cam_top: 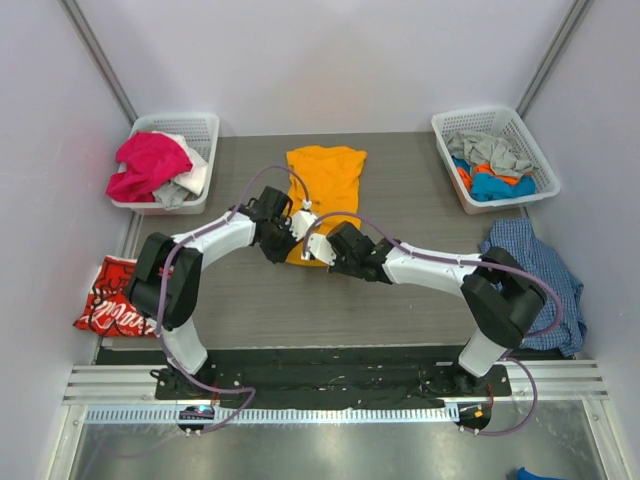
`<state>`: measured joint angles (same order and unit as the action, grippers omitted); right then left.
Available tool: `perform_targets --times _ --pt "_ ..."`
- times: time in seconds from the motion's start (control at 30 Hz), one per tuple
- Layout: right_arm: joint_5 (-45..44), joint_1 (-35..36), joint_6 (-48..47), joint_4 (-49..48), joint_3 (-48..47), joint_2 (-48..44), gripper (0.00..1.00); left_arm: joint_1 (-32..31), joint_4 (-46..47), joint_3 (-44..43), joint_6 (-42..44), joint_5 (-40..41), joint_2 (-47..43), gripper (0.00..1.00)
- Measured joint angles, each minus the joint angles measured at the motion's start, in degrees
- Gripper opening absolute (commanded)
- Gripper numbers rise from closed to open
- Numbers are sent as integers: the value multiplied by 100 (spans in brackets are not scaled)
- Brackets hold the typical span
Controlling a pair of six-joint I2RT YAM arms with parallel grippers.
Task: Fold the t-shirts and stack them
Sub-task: Grab one side of the 2/3 rectangular tshirt with both arms
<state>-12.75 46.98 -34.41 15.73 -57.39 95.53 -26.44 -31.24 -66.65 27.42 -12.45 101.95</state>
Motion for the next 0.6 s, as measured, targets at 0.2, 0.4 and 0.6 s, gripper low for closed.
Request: perform_targets --times 0.2,0.4,0.6 --pt "81 450 122 404 343 -332 1 -422 -101 590 -63 221 -496 0" --pt "225 1010 251 772 619 -820 1 -778 -299 1207 -221 330 -1154 0" --pt "352 1497 389 988 723 -1287 1 -925 -592 1716 -409 326 -1961 0"
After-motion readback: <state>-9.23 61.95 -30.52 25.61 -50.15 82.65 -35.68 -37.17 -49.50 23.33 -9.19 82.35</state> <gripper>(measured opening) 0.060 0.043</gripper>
